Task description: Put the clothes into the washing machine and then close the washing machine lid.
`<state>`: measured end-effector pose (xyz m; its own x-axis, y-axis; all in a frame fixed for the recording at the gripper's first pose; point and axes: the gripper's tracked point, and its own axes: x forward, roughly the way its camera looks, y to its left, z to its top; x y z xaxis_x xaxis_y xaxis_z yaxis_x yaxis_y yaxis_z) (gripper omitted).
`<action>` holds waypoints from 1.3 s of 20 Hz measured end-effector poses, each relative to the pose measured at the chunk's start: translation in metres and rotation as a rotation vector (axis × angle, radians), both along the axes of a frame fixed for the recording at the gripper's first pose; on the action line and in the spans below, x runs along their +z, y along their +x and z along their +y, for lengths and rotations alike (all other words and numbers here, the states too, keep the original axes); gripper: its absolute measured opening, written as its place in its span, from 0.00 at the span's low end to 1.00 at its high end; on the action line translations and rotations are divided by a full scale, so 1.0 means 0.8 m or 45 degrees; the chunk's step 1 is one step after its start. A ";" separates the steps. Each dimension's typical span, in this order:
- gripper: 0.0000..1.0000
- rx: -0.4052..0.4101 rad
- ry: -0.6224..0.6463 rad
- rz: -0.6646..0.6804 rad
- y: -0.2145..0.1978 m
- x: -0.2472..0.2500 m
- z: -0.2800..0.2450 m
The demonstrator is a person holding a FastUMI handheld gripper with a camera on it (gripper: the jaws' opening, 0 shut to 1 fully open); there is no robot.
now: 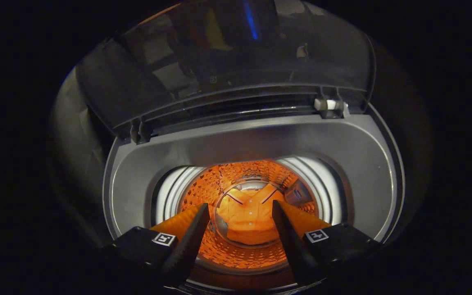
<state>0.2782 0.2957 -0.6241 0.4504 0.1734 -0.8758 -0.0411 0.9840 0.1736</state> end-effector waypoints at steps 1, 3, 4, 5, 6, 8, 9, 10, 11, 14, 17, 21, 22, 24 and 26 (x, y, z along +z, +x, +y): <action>0.99 0.005 0.004 -0.002 -0.003 0.002 0.001; 0.99 0.009 0.009 -0.007 -0.008 0.008 0.000; 0.99 0.009 0.008 -0.007 -0.011 0.010 0.000; 0.99 0.001 0.010 -0.027 -0.011 0.014 -0.001; 0.99 -0.001 0.008 -0.028 -0.014 0.016 -0.002; 0.99 0.004 0.007 -0.050 -0.017 0.032 -0.002; 0.99 0.010 0.006 -0.064 -0.018 0.039 -0.002; 0.99 0.018 0.004 -0.090 -0.018 0.053 -0.003; 0.99 0.027 -0.003 -0.128 -0.016 0.069 -0.002; 0.99 0.079 -0.032 -0.267 -0.011 0.140 -0.004; 0.99 0.090 -0.030 -0.369 -0.010 0.197 -0.009; 0.99 0.047 0.036 -0.460 -0.014 0.273 -0.018; 0.99 0.033 0.056 -0.497 -0.012 0.292 -0.022; 0.98 0.026 0.068 -0.581 -0.012 0.337 -0.031; 0.99 0.039 0.053 -0.665 -0.014 0.383 -0.042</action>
